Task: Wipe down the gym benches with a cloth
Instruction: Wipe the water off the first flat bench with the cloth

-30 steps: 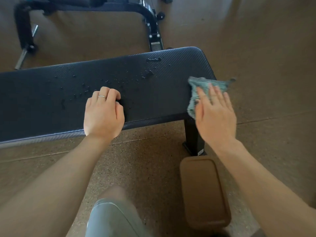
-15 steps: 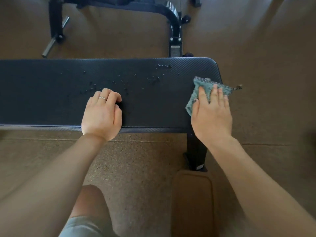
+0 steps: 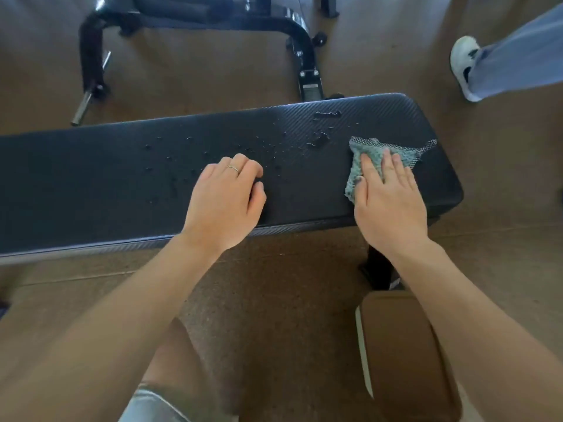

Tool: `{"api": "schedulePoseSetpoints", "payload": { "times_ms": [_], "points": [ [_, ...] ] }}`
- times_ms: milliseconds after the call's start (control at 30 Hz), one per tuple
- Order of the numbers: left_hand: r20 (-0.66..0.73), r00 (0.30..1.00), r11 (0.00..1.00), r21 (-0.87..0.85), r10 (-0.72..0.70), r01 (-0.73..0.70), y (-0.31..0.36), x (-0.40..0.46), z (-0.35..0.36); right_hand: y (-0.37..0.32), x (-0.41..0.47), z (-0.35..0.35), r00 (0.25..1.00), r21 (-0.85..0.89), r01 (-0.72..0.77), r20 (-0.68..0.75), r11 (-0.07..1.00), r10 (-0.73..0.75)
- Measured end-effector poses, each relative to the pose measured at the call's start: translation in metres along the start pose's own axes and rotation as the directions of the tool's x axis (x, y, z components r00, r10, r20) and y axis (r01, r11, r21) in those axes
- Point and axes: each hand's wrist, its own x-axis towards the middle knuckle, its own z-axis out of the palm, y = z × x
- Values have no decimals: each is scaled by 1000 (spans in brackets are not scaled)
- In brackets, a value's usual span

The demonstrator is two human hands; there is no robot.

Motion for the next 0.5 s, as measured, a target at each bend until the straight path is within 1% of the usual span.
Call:
{"api": "schedulePoseSetpoints", "payload": {
  "times_ms": [33,67,133,200,267,333,367,400,433,500],
  "points": [
    [-29,1000,999,44,10,-9,-17,-3,-5,-15,-3,3,999,18,-43,-21,999,44],
    [-54,998,997,70,-25,29,-35,-6,-8,-38,-9,7,997,38,-55,-46,998,57],
    [-67,990,989,70,-126,131,-59,-12,-9,-91,-28,16,998,67,12,-69,998,-8],
    [-56,986,987,34,-154,156,-65,-16,-4,-137,-48,27,994,52,99,-47,994,-97],
    [-46,994,994,41,-98,100,-63,-17,1,-154,-58,32,989,36,145,-9,989,-145],
    [-28,995,995,19,-95,96,-66,-17,-1,-141,-57,25,982,-8,186,14,982,-186],
    [-21,993,993,-6,-114,114,-68,-16,-2,-128,-55,20,987,-32,163,8,986,-163],
    [-15,991,990,-35,-134,133,-70,-16,-2,-114,-50,16,996,-48,87,-6,995,-88],
    [-9,989,987,-61,-148,148,-70,-16,-3,-100,-44,12,1000,-50,-26,-16,998,26],
    [-7,990,986,-93,-140,139,-69,-16,-1,-95,-32,12,969,-27,-246,-35,969,245]
  ]
}}
